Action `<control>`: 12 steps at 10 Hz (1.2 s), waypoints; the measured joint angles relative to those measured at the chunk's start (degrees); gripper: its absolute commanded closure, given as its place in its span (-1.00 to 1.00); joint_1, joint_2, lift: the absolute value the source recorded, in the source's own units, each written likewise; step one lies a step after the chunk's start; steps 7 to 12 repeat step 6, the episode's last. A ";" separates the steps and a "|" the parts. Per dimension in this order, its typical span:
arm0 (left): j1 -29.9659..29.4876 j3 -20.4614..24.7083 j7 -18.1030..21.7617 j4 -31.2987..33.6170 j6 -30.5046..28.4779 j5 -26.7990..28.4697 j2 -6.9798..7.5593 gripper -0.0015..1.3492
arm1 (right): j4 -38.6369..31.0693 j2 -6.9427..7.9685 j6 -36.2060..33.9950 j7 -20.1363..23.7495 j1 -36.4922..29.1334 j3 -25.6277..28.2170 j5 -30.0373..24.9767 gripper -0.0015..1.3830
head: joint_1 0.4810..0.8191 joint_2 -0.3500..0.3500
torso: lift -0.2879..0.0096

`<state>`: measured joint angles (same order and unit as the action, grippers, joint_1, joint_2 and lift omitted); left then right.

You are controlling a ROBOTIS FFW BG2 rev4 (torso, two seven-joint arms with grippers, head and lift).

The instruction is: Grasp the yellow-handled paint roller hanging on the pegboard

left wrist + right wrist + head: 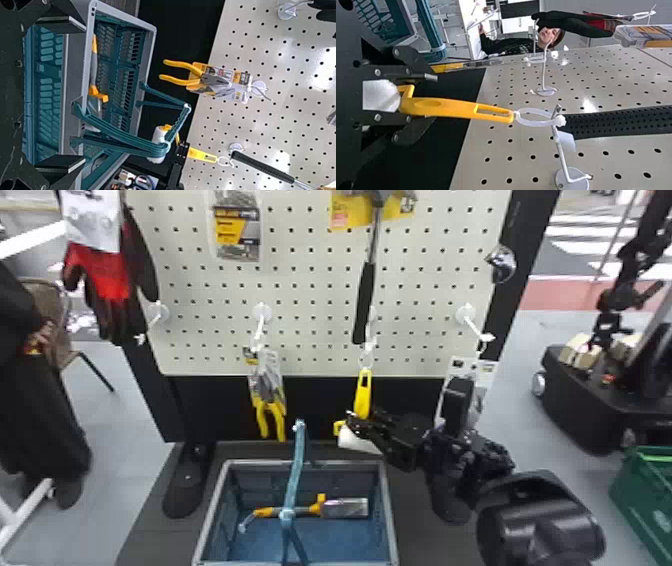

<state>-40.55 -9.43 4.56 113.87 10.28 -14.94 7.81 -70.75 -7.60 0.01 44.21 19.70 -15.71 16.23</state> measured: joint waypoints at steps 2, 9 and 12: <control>0.15 -0.21 -0.02 0.00 -0.17 0.00 0.02 -0.77 | -0.55 0.10 -0.01 -0.35 0.13 0.59 -0.30 0.86 | -0.60 0.00 | 0.26; 0.03 -0.26 -0.05 -0.01 -0.21 -0.04 0.02 -0.77 | -1.05 0.30 -0.01 -0.45 -0.36 1.11 -1.12 0.86 | -0.60 0.00 | 0.26; 0.03 -0.26 -0.05 -0.01 -0.21 -0.04 0.02 -0.77 | -1.05 0.30 -0.01 -0.45 -0.36 1.11 -1.12 0.86 | -0.60 0.00 | 0.26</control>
